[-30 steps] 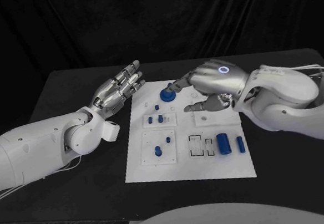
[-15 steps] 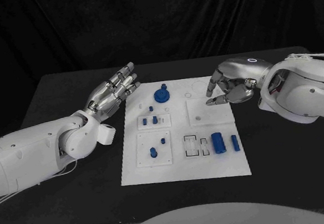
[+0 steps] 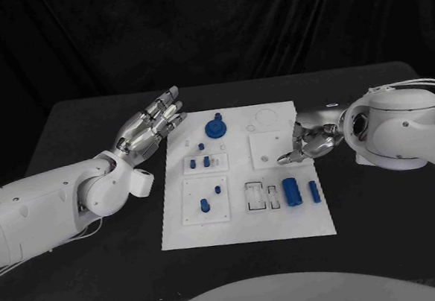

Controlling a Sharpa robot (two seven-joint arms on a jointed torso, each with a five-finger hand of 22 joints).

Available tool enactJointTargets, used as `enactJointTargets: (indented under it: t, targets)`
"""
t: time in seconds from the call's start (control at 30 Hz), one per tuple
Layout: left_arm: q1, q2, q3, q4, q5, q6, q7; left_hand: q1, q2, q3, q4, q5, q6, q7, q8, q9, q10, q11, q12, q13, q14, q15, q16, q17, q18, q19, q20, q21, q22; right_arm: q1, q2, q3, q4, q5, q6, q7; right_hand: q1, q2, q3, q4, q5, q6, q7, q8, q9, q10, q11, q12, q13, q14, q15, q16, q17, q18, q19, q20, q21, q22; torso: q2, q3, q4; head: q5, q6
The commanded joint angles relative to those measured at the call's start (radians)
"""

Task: Assemble the parts on the task board

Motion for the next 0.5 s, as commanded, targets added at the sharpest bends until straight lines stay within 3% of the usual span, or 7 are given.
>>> enactJointTargets:
  t: [0.03, 0.23, 0.33, 0.5]
  targets:
    - [-0.002, 0.003, 0.001, 0.002, 0.005, 0.006, 0.068, 0.014, -0.001, 0.005, 0.0, 0.005, 0.006, 0.001, 0.004, 0.001, 0.0, 0.011, -0.003, -0.001, 0.0, 0.004, -0.004, -0.001, -0.006, 0.0, 0.007, -0.005, -0.001, -0.006, 0.008, 0.001, -0.002, 0.057, 0.089, -0.098, -0.068, 0.011, -0.014, 0.002, -0.012, 0.032, -0.011, 0.013, 0.036, 0.105, -0.017, 0.033, 0.263, 0.105, -0.017, 0.018, 0.263, -0.032, 0.068, -0.015, 0.09, 0.225, 0.0, -0.0009, 0.0021, -0.001, 0.0]
    - [-0.003, 0.005, 0.001, 0.002, 0.005, 0.009, 0.068, 0.014, -0.001, 0.005, 0.0, 0.005, 0.006, 0.002, 0.004, 0.001, 0.0, 0.011, -0.003, -0.001, 0.0, 0.004, -0.004, -0.001, -0.005, 0.0, 0.007, -0.005, -0.001, -0.019, 0.023, 0.001, -0.005, 0.074, 0.085, -0.125, -0.095, 0.021, -0.02, 0.002, 0.004, 0.05, -0.021, 0.03, 0.073, 0.105, -0.025, 0.033, 0.263, 0.105, -0.023, 0.018, 0.263, -0.031, 0.065, -0.02, 0.089, 0.223, 0.0, -0.002, 0.0022, 0.0, 0.0]
    - [-0.003, 0.005, 0.001, 0.002, 0.005, 0.01, 0.068, 0.014, -0.001, 0.005, 0.0, 0.005, 0.006, 0.002, 0.004, 0.001, 0.0, 0.012, -0.003, -0.001, 0.0, 0.004, -0.004, -0.001, -0.005, 0.0, 0.007, -0.005, -0.001, -0.029, 0.029, 0.001, -0.005, 0.078, 0.09, -0.139, -0.108, 0.017, -0.024, 0.002, 0.001, 0.059, -0.03, 0.059, 0.118, 0.105, -0.034, 0.033, 0.263, 0.103, -0.03, 0.013, 0.254, -0.03, 0.062, -0.026, 0.089, 0.222, 0.0, -0.003, 0.0018, 0.001, 0.0]
    - [-0.003, 0.005, 0.001, 0.003, 0.005, 0.01, 0.068, 0.015, -0.001, 0.005, 0.0, 0.005, 0.006, 0.002, 0.004, 0.001, 0.0, 0.012, -0.003, -0.001, 0.0, 0.004, -0.004, -0.001, -0.005, 0.0, 0.007, -0.005, -0.001, -0.041, 0.036, 0.001, -0.005, 0.08, 0.106, -0.159, -0.132, 0.008, -0.029, 0.004, -0.021, 0.051, -0.035, 0.084, 0.163, 0.105, -0.039, 0.033, 0.263, 0.101, -0.035, 0.009, 0.246, -0.029, 0.06, -0.031, 0.089, 0.221, 0.0, -0.0024, 0.0011, 0.004, 0.0]
